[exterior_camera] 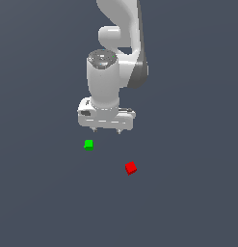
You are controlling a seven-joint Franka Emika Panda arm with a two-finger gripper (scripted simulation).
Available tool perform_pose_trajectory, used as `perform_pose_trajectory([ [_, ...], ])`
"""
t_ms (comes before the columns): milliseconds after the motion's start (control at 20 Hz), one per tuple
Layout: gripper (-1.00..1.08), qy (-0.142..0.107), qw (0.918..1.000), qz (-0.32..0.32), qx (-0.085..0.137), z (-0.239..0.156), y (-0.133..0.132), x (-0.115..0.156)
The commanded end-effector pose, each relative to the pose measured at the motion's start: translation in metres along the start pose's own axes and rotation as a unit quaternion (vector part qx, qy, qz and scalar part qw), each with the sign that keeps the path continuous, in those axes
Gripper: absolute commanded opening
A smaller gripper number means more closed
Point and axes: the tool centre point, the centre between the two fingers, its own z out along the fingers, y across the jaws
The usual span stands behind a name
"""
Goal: Stack the red cube on top of the green cube.
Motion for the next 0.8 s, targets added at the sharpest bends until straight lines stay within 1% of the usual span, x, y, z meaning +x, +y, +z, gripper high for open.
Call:
perform_pose_trajectory([
  [0,1.0,0.0,1.0,0.0,0.0,0.0,0.0,0.0],
  [350,1.0,-0.001,0.9999,-0.017,0.002,0.008,-0.006,0.007],
  [750,1.0,-0.004,0.9969,-0.078,0.007,0.037,-0.03,0.032],
])
